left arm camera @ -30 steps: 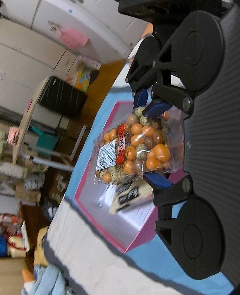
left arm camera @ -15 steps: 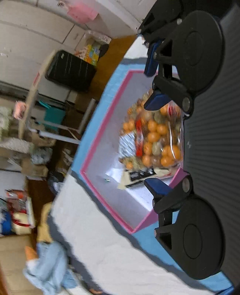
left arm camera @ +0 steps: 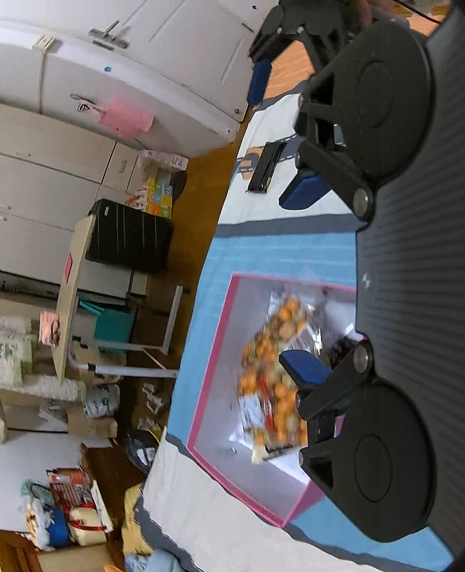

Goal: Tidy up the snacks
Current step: 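Open the left gripper to drop the quail-egg bag into the box, then move the left gripper to the black NB pack and close on it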

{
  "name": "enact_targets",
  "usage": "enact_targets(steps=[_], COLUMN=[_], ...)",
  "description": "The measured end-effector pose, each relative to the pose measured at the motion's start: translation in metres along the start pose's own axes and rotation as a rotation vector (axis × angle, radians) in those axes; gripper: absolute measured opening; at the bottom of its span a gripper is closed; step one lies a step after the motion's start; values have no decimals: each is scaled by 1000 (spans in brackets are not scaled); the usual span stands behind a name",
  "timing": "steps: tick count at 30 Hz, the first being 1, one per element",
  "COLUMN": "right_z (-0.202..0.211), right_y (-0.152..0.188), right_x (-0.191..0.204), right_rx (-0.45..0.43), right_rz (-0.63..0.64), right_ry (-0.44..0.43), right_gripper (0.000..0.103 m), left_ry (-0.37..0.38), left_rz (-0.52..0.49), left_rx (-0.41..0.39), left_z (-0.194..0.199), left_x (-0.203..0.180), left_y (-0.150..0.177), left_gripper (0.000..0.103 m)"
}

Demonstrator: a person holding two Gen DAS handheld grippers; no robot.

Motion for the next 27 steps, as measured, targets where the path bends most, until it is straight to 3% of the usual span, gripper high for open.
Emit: enact_targets(steps=[4, 9, 11, 18, 27], right_z=[5, -8, -15, -45, -90], right_y=[2, 12, 19, 41, 61], right_x=[-47, -92, -109, -150, -195], right_rx=[-54, -21, 12, 37, 87], right_rz=[-100, -131, -168, -195, -238], right_ry=[71, 224, 263, 300, 270], right_gripper=[102, 102, 102, 102, 96], left_ry=[-5, 24, 32, 78, 127], left_rz=[-6, 28, 40, -82, -94], left_rx=[17, 27, 28, 91, 95], left_z=[-20, -51, -67, -146, -256], left_x=[-25, -50, -61, -110, -145], left_y=[1, -7, -12, -24, -35], left_gripper=[85, 87, 94, 94, 94])
Point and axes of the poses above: each gripper's, at about its wrist camera, not at the fingertips, and z roughly against the way its jaws point, x to its left, y to its underside, the point moved 5 cm from there along -z, roughly the way its jaws point, and after that the axes turned 12 degrees about -z, right-handed, at the moved point
